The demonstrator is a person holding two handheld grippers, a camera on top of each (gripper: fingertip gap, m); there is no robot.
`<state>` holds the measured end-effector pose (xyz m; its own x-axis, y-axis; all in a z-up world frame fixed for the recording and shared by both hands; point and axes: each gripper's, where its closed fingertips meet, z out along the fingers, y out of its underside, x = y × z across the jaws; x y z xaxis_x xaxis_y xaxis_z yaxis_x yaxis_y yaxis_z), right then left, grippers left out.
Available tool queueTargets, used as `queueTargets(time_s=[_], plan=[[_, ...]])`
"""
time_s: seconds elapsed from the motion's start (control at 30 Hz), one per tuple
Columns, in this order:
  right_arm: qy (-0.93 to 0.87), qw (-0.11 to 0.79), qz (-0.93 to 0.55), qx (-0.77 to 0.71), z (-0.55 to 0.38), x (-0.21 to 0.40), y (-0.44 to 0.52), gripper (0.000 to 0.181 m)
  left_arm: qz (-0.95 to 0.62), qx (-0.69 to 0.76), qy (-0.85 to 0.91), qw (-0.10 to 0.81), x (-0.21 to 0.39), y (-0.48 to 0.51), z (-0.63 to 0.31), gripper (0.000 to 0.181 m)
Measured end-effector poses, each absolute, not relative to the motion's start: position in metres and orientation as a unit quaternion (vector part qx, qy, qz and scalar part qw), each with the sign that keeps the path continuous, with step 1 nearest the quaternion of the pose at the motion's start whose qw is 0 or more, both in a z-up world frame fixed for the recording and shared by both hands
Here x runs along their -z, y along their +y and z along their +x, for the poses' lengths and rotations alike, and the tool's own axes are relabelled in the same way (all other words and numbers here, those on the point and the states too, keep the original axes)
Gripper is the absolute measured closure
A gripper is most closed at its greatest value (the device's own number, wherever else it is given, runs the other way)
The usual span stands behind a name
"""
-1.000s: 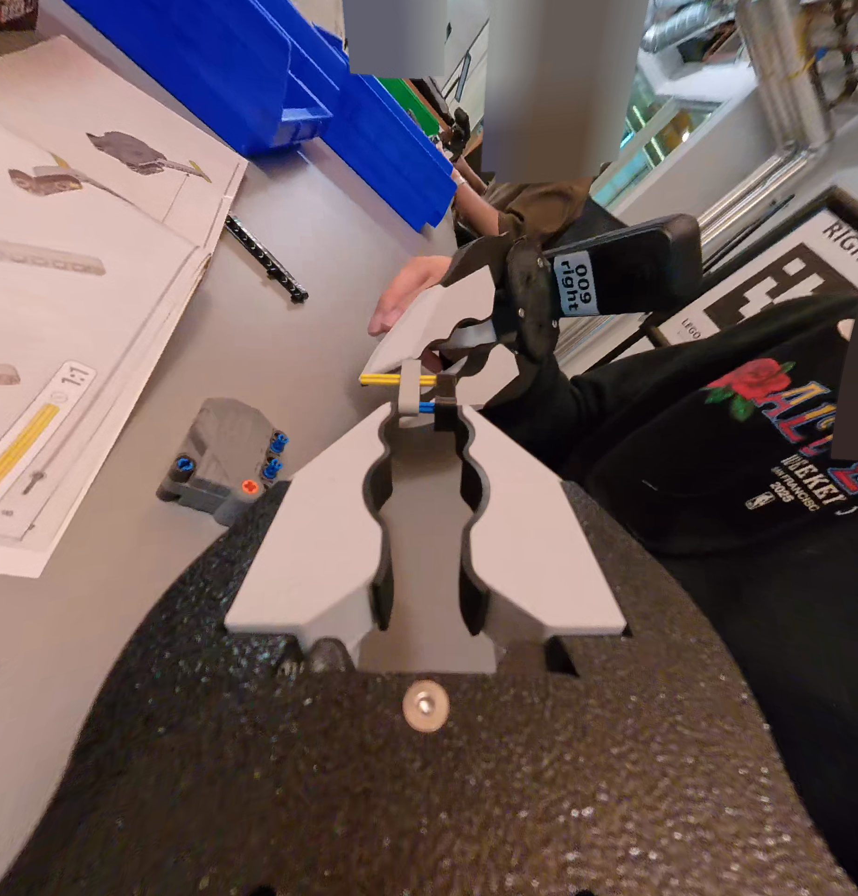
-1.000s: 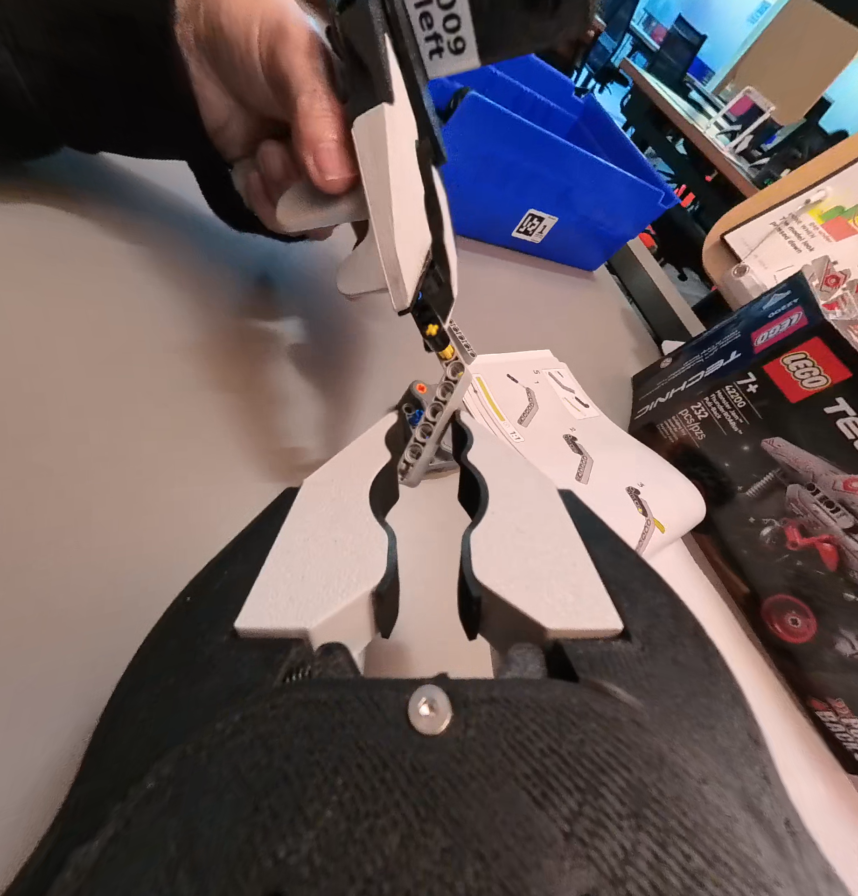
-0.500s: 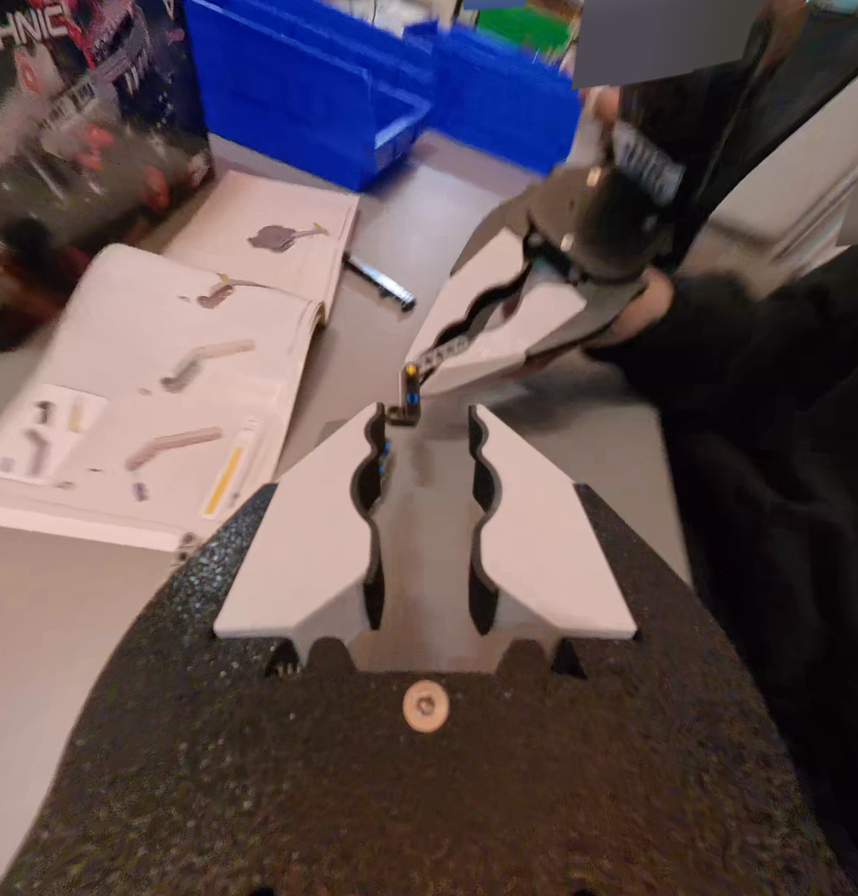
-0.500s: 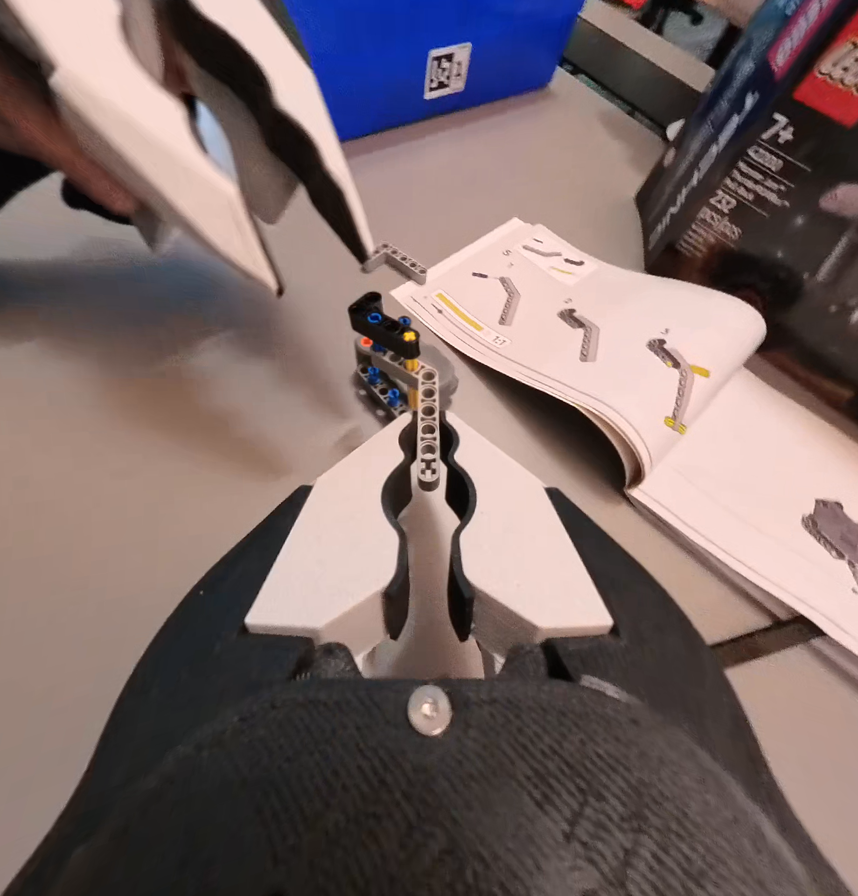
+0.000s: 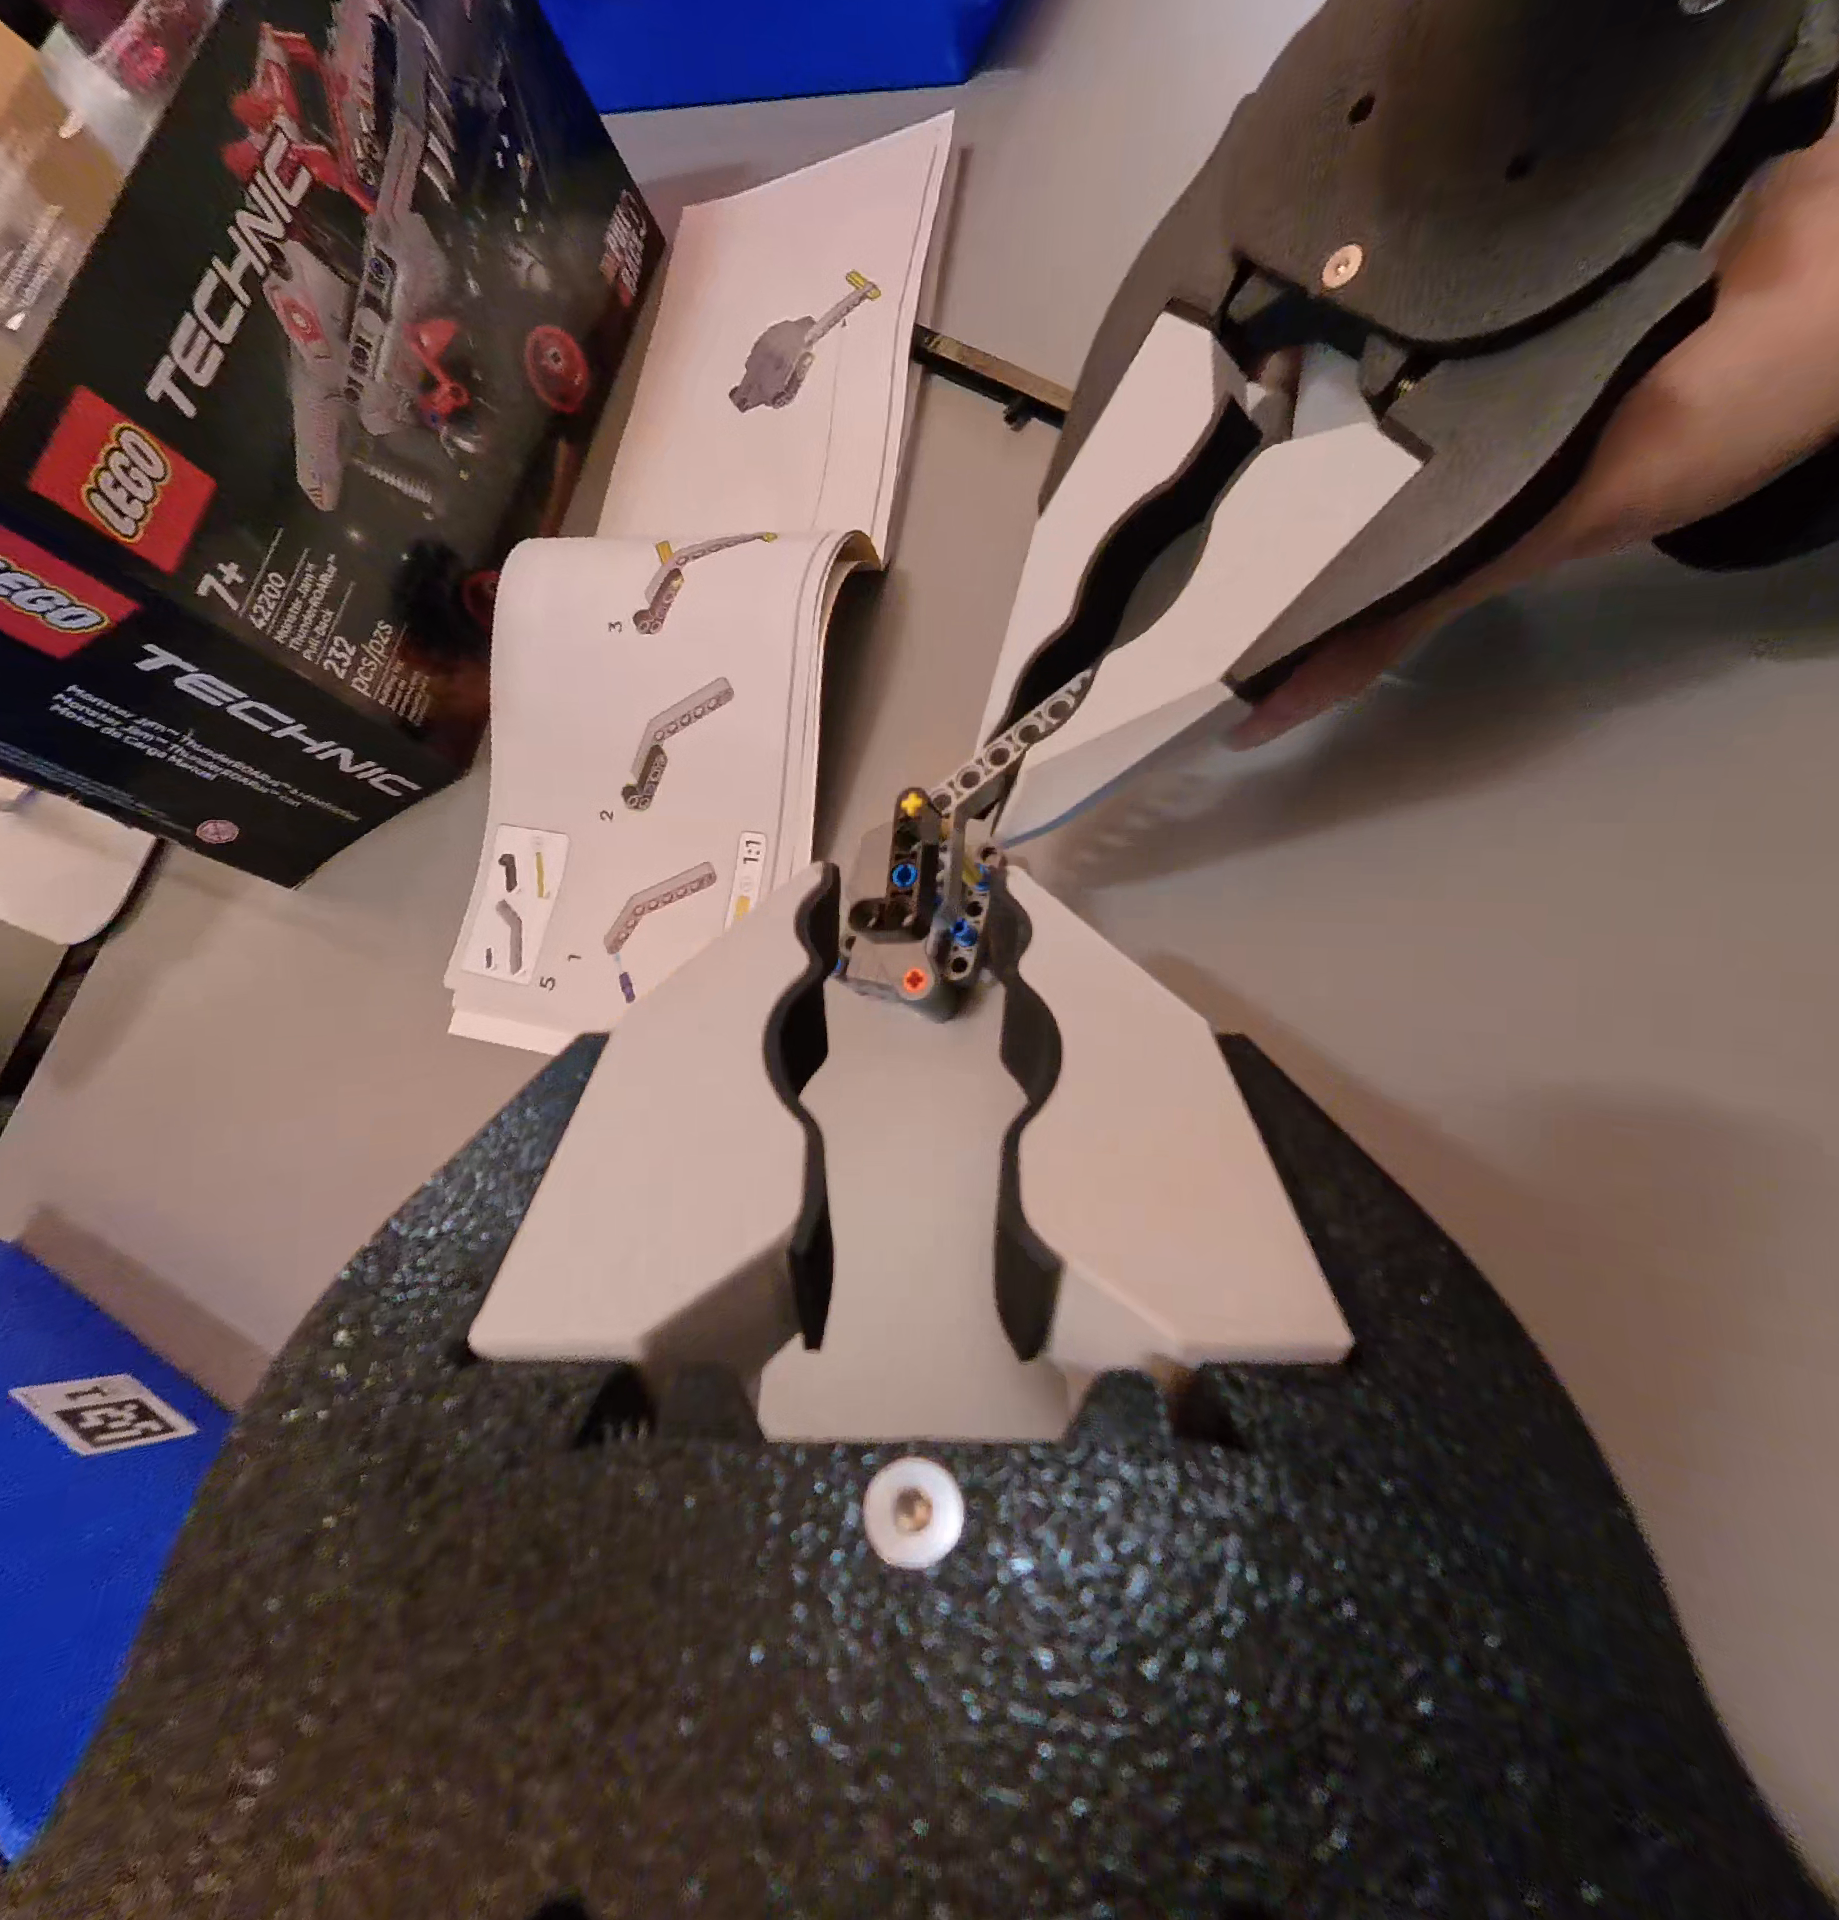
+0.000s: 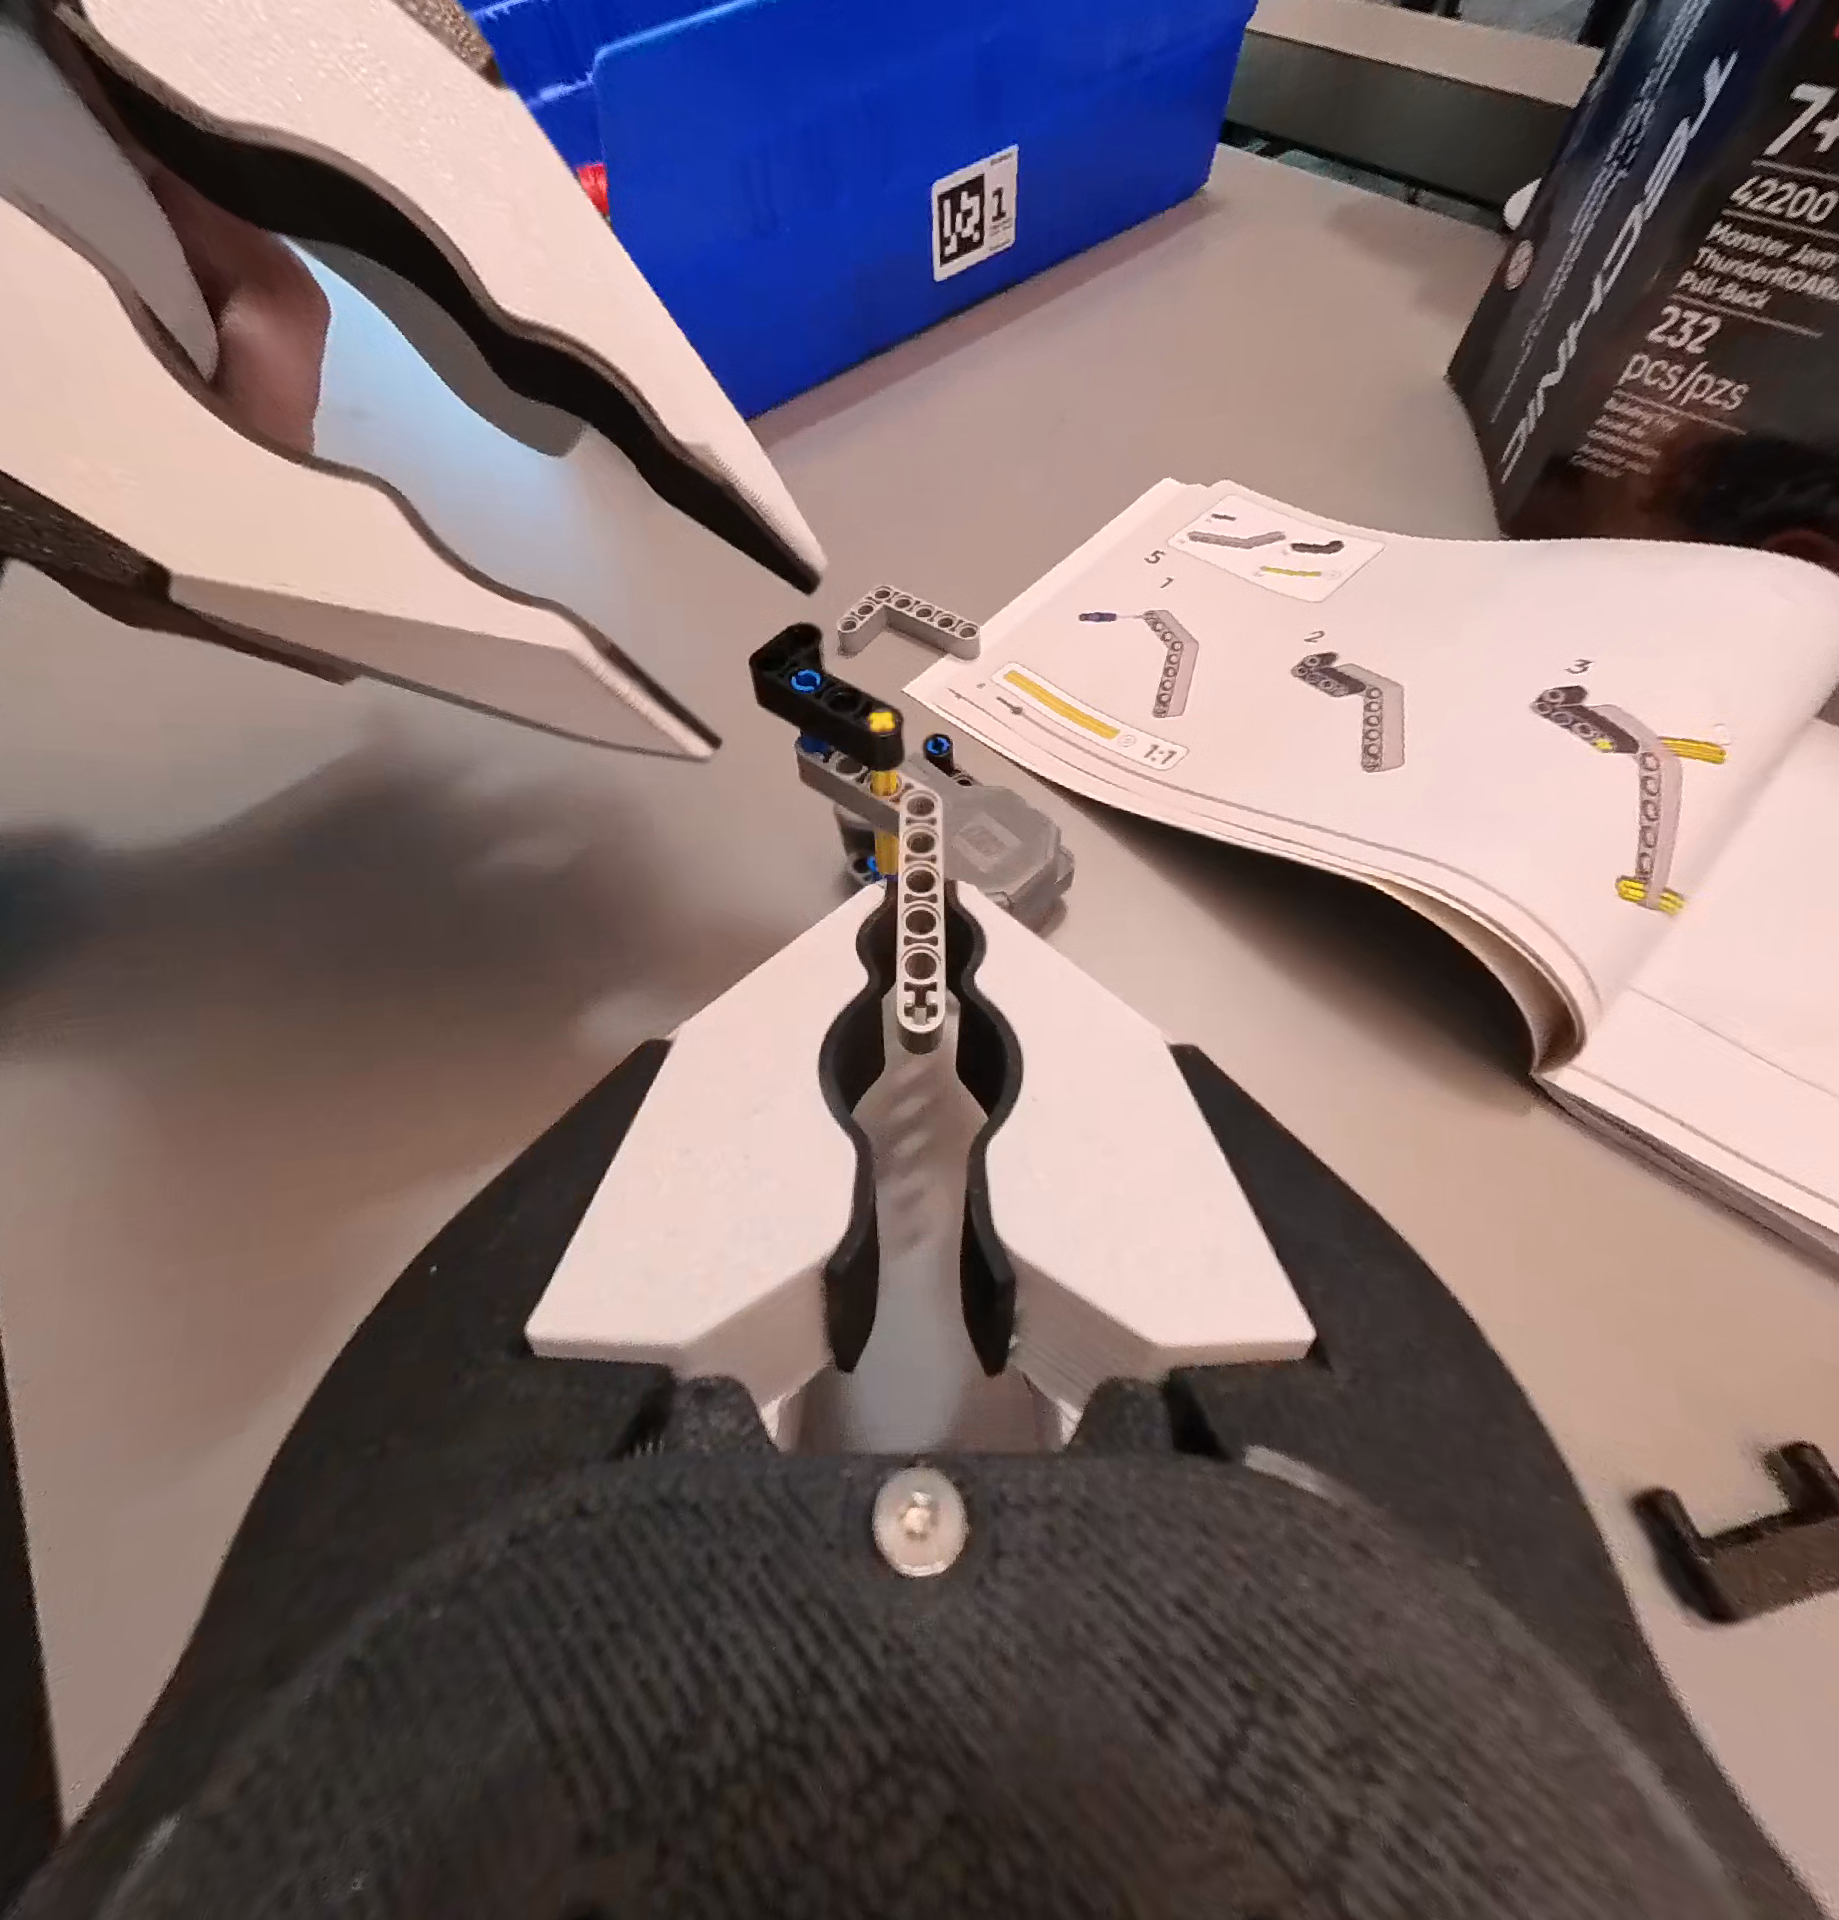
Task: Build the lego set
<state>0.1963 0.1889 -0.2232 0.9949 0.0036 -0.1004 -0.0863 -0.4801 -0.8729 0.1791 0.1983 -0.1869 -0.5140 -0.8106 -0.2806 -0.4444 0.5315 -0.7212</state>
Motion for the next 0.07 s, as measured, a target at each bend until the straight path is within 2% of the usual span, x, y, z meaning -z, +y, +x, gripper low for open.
queueTargets(time_s=[0.03, 0.07], plan=[[0.025, 0.511, -0.859, -0.038, 0.1968, 0.2238, 0.1900, 0.176, -0.382, 0.293, 0.823, 0.302, 0.1888, 0.1982, 0.1771, 0.155], [0.026, 0.509, -0.859, -0.036, 0.1964, 0.2248, 0.1909, 0.177, -0.382, 0.287, 0.827, 0.295, 0.1915, 0.1993, 0.1753, 0.155]])
